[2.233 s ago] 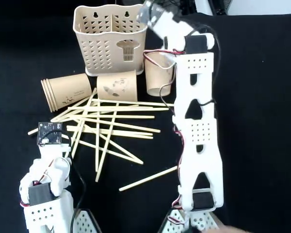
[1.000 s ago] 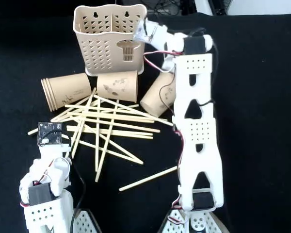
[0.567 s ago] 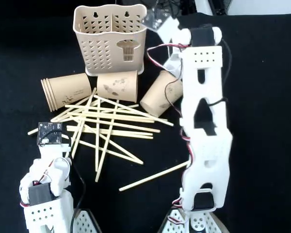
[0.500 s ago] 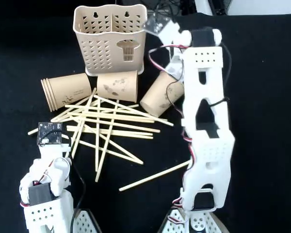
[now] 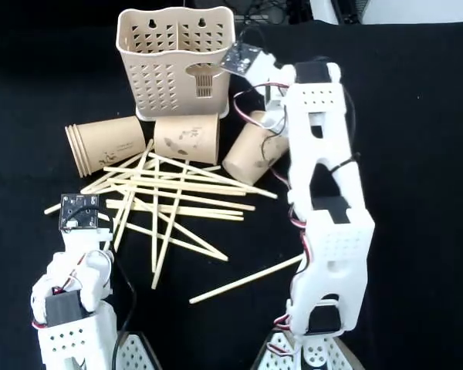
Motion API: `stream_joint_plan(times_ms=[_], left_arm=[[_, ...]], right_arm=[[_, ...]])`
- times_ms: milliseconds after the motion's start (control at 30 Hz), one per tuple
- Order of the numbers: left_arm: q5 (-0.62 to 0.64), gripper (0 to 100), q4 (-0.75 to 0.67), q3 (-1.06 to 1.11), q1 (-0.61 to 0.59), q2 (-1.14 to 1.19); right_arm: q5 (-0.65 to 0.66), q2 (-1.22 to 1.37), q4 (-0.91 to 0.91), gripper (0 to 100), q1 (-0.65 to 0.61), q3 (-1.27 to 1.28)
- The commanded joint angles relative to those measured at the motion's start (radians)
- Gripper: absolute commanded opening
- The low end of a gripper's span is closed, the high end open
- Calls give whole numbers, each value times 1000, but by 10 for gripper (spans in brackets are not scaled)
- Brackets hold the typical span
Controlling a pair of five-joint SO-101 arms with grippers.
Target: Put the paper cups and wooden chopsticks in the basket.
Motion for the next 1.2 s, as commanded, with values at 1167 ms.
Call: stream_joint_plan(times_ms=[1167], left_arm=[[-6,51,-15,15,2,-5]], right_arm=[[-459,-62,104,327,-64,8]])
